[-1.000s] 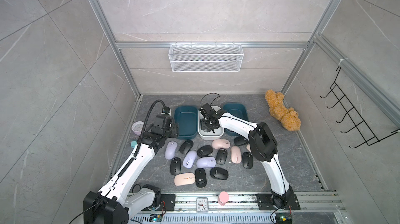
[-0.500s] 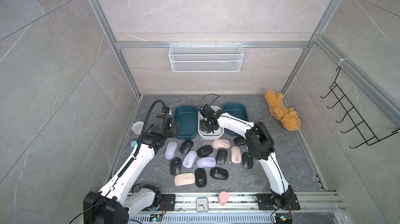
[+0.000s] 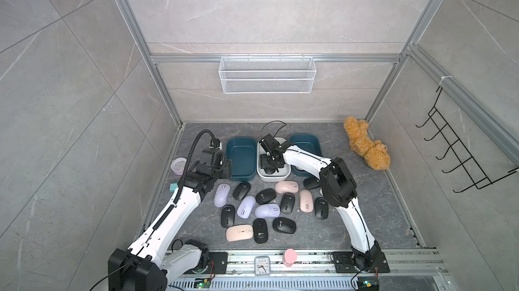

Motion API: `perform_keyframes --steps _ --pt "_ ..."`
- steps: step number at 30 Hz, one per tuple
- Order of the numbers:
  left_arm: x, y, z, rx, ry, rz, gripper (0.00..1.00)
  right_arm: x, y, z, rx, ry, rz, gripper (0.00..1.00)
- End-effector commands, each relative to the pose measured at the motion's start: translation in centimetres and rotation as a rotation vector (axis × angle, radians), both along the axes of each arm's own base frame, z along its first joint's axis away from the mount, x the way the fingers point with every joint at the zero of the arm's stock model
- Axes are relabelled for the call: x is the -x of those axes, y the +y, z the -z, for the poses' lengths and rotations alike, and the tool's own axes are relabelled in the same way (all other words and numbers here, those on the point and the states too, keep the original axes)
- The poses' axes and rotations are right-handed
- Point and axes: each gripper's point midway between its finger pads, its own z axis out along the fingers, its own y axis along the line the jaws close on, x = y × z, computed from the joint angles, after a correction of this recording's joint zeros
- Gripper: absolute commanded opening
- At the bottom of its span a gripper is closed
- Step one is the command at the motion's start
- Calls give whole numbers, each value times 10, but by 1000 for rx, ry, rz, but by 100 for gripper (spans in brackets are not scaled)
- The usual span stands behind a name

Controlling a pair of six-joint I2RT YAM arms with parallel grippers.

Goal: Place the mice by color into the storage box
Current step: Place the mouse in the storage box.

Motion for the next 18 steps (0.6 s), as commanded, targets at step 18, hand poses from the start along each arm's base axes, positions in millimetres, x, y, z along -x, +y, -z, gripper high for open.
perform_keyframes --steps 18 --pt "34 5 -18 144 100 -134 67 108 -104 -113 -160 -242 51 71"
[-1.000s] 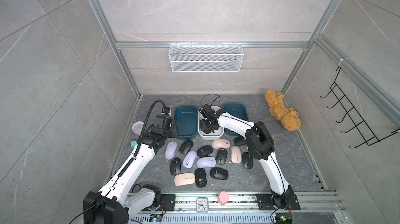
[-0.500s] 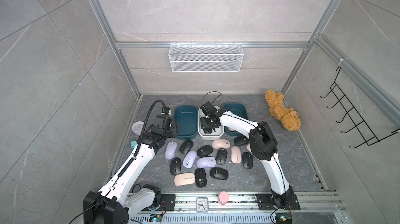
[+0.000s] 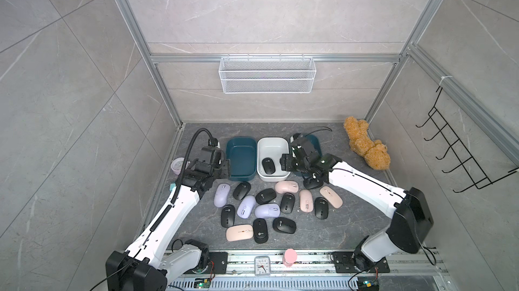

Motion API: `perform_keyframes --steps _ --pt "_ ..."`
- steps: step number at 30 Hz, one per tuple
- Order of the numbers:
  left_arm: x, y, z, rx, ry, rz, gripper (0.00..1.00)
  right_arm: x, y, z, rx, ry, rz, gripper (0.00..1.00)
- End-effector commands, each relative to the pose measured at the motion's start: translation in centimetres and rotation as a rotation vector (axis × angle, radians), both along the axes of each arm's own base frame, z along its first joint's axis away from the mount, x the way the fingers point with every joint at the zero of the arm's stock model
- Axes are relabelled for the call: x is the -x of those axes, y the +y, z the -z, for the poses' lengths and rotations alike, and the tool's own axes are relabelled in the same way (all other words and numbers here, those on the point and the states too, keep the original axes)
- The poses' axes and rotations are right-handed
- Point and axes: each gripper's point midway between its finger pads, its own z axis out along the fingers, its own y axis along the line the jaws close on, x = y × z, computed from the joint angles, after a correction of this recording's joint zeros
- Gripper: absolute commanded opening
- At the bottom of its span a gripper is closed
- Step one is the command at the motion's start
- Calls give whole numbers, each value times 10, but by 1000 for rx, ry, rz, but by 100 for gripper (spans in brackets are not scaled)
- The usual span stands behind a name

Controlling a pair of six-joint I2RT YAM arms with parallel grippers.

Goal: Place the mice by color into the storage box
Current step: Place the mouse in the storage box, then pick up the mouse from the center of the board.

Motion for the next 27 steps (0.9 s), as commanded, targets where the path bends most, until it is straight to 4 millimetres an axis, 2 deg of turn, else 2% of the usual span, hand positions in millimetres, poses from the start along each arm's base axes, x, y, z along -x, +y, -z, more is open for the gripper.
perform_keyframes --steps 1,5,11,16,20,27 --pt "26 2 -4 109 51 -85 67 17 -15 10 -10 6 14 70" --pt "53 3 19 150 108 -145 67 37 -28 23 0 36 1 70" --pt "88 2 52 155 196 -210 67 52 -37 23 18 45 -32 70" --pt "102 -9 76 112 262 -216 67 55 -38 17 16 33 -44 70" --pt "114 -16 95 -1 323 -197 67 55 -38 15 12 33 -45 70" --pt "130 -19 123 -106 403 -191 69 59 -41 14 14 40 -42 70"
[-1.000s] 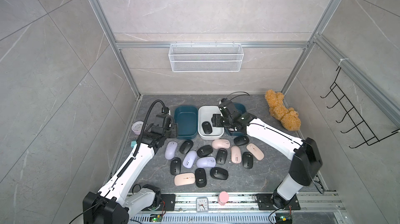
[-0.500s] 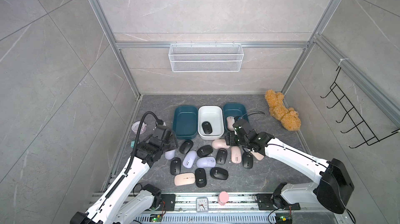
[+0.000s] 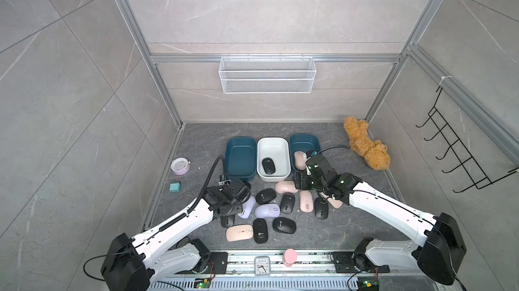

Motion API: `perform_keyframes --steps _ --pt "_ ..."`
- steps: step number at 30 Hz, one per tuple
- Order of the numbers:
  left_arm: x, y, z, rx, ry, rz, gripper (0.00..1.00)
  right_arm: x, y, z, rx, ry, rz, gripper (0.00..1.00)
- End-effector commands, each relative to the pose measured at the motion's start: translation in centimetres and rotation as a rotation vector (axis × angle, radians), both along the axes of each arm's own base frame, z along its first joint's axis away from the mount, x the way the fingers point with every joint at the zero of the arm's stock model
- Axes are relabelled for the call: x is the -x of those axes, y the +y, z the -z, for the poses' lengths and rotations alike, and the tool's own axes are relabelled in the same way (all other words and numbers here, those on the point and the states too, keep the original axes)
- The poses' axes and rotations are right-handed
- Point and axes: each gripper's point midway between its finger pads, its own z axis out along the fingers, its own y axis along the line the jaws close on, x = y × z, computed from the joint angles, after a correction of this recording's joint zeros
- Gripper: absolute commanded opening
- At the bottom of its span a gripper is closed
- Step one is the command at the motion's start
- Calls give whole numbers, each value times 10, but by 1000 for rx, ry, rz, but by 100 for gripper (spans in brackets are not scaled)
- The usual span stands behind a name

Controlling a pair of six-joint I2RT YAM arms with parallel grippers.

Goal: Place the mice by color into the storage box
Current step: Pick up the mouse from the center of the board.

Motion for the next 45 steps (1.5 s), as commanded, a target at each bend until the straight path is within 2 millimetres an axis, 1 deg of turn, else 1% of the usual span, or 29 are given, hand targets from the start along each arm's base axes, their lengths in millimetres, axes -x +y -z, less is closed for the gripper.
perform_keyframes --steps 1,8,14,19,24,32,39,45 --pt "8 13 7 -53 18 -51 69 6 -6 0 20 6 -8 70" --pt "21 23 22 -34 31 -74 70 4 0 4 1 28 -5 70" --pt "27 25 34 -32 48 -62 70 -2 8 2 -7 38 -17 70" --pt "24 14 40 6 47 -9 71 -5 13 2 -4 47 -20 70" --pt "25 13 47 -3 61 8 72 -6 15 4 -15 55 -21 70" --pt "23 5 55 -4 84 60 74 -9 18 4 -23 62 -10 71" --pt "27 9 64 -21 108 46 75 -8 18 4 -24 67 -7 71" --pt "28 11 66 -4 86 26 74 -10 21 4 -29 71 -9 70"
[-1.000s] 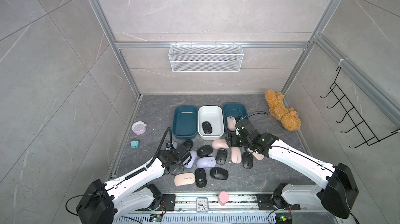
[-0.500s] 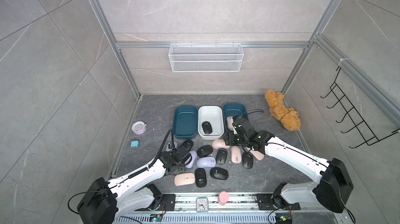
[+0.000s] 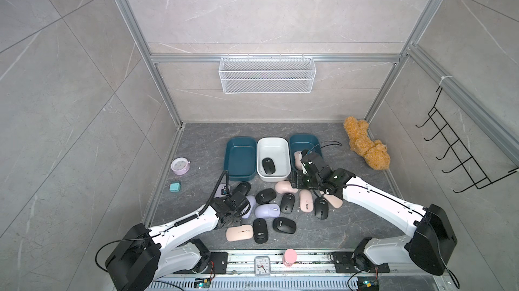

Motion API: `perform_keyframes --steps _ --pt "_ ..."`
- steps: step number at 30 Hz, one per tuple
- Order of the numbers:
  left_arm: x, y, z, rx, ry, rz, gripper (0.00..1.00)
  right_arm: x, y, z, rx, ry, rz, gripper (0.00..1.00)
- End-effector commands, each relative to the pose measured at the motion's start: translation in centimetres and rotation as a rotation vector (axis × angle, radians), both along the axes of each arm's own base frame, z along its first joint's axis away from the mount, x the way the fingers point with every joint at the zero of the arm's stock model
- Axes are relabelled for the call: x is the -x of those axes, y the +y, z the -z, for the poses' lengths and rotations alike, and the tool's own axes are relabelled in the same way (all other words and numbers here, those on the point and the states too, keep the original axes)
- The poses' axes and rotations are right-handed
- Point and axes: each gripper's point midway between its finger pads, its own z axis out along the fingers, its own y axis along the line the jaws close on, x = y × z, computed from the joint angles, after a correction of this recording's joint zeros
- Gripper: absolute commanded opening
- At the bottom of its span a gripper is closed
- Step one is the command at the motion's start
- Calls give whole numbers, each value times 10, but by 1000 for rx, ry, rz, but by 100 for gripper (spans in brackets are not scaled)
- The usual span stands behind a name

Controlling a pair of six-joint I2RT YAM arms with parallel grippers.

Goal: Place the mice by color into the storage box
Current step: Pick up the mouse from the center of the board.

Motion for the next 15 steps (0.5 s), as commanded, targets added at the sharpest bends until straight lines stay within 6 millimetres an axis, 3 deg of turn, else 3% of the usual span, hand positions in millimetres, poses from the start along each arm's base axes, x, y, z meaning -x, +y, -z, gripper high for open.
perform_keyframes --steps 1,15 --pt "-2 -2 -3 23 -26 -12 74 -5 5 -6 -18 4 7 71" --pt "-18 -4 1 46 -31 -18 74 -7 11 -8 -39 14 6 70"
